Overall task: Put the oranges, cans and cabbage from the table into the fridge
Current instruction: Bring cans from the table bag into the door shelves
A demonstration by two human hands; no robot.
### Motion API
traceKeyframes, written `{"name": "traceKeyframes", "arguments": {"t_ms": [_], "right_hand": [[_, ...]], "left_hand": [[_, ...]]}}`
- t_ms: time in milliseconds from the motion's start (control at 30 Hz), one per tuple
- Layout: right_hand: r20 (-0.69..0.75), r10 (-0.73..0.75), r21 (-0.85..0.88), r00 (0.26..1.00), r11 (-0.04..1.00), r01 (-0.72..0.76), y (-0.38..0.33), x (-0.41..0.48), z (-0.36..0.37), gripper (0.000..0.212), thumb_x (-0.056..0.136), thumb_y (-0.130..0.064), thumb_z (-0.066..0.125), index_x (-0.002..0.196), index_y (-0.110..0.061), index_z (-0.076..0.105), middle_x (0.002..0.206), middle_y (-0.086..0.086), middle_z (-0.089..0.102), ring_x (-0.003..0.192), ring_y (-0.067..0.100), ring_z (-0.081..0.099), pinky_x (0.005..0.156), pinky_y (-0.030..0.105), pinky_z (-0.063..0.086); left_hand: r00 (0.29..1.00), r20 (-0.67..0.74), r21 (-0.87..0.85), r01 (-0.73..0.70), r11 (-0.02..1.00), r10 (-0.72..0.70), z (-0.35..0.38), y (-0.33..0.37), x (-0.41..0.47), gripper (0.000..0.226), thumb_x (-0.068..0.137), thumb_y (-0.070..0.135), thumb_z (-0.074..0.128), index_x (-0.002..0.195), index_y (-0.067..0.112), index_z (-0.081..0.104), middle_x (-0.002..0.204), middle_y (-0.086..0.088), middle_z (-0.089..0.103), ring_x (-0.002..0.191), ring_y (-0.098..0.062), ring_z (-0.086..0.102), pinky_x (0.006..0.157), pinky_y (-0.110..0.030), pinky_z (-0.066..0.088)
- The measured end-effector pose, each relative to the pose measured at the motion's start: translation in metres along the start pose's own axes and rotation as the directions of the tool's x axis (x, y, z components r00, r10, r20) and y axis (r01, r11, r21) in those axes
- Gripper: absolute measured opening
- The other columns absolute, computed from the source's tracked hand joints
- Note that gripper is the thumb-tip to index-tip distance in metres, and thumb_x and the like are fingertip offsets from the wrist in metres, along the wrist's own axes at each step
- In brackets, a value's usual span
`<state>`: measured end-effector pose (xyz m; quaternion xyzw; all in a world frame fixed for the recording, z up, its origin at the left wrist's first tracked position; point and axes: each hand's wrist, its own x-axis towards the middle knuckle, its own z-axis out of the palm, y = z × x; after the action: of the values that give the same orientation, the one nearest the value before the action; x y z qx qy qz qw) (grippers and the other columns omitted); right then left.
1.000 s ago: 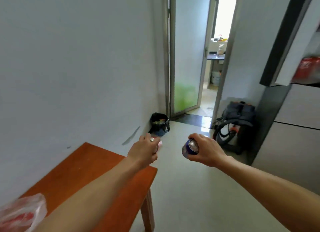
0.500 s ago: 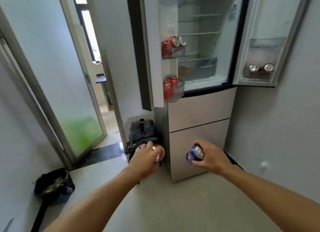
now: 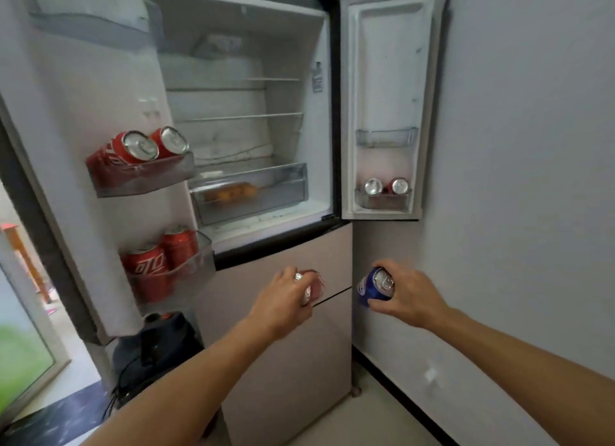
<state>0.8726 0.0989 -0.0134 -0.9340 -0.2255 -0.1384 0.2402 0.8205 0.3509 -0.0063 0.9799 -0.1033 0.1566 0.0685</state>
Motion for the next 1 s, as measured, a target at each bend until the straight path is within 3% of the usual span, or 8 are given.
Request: {"name": "traceKeyframes", "arguments": {"t_ms": [200, 400, 533, 800, 1000], "right_hand": [[-0.239, -0.053, -0.024, 0.970, 0.999, 0.049, 0.047, 0.113, -0.081, 0.068, 0.062, -0.043, 0.083, 0.120, -0.023, 0.054, 0.112, -0.001, 0.064, 0.094, 0.021, 0.061, 0.081, 0.030, 0.048], [-0.473, -0.080, -0.033, 0.877, 0.997, 0.073, 0.077, 0.227, -0.145, 0.068, 0.066, -0.035, 0.084, 0.124, -0.020, 0.051, 0.116, 0.002, 0.062, 0.100, 0.023, 0.059, 0.087, 0.034, 0.048], [-0.595, -0.085, -0.074, 0.799, 0.996, 0.051, 0.098, 0.300, -0.168, 0.068, 0.070, -0.034, 0.081, 0.128, -0.019, 0.048, 0.122, 0.005, 0.058, 0.106, 0.025, 0.057, 0.090, 0.036, 0.047], [-0.588, 0.035, -0.010, 0.808, 0.999, -0.050, 0.142, 0.409, -0.166, 0.071, 0.072, -0.036, 0.080, 0.132, -0.021, 0.044, 0.128, 0.006, 0.053, 0.111, 0.025, 0.054, 0.092, 0.034, 0.045], [-0.559, 0.105, 0.027, 0.822, 0.994, -0.109, 0.176, 0.435, -0.144, 0.067, 0.075, -0.052, 0.073, 0.128, -0.026, 0.044, 0.123, 0.001, 0.055, 0.106, 0.022, 0.056, 0.090, 0.040, 0.051]], "left_hand": [[0.972, -0.222, -0.034, -0.086, 0.996, 0.077, -0.034, 0.017, 0.152, 0.056, 0.083, 0.030, 0.067, 0.133, 0.033, 0.044, 0.123, -0.005, 0.045, 0.110, -0.026, 0.047, 0.084, -0.039, 0.048], [0.887, -0.442, -0.054, -0.174, 0.983, 0.132, -0.077, 0.019, 0.292, 0.054, 0.084, 0.026, 0.067, 0.134, 0.027, 0.046, 0.122, -0.009, 0.046, 0.109, -0.029, 0.046, 0.086, -0.043, 0.047], [0.849, -0.498, -0.045, -0.227, 0.973, 0.175, -0.089, 0.017, 0.379, 0.048, 0.084, 0.025, 0.066, 0.129, 0.027, 0.048, 0.119, -0.009, 0.045, 0.105, -0.030, 0.047, 0.083, -0.044, 0.047], [0.843, -0.480, -0.020, -0.287, 0.958, 0.242, -0.083, 0.016, 0.513, 0.055, 0.086, 0.032, 0.065, 0.131, 0.016, 0.038, 0.124, -0.010, 0.047, 0.106, -0.029, 0.050, 0.083, -0.041, 0.050], [0.845, -0.450, -0.009, -0.328, 0.945, 0.289, -0.050, 0.012, 0.551, 0.060, 0.091, 0.043, 0.058, 0.141, 0.022, 0.033, 0.133, -0.008, 0.043, 0.117, -0.025, 0.047, 0.090, -0.037, 0.046]]}}
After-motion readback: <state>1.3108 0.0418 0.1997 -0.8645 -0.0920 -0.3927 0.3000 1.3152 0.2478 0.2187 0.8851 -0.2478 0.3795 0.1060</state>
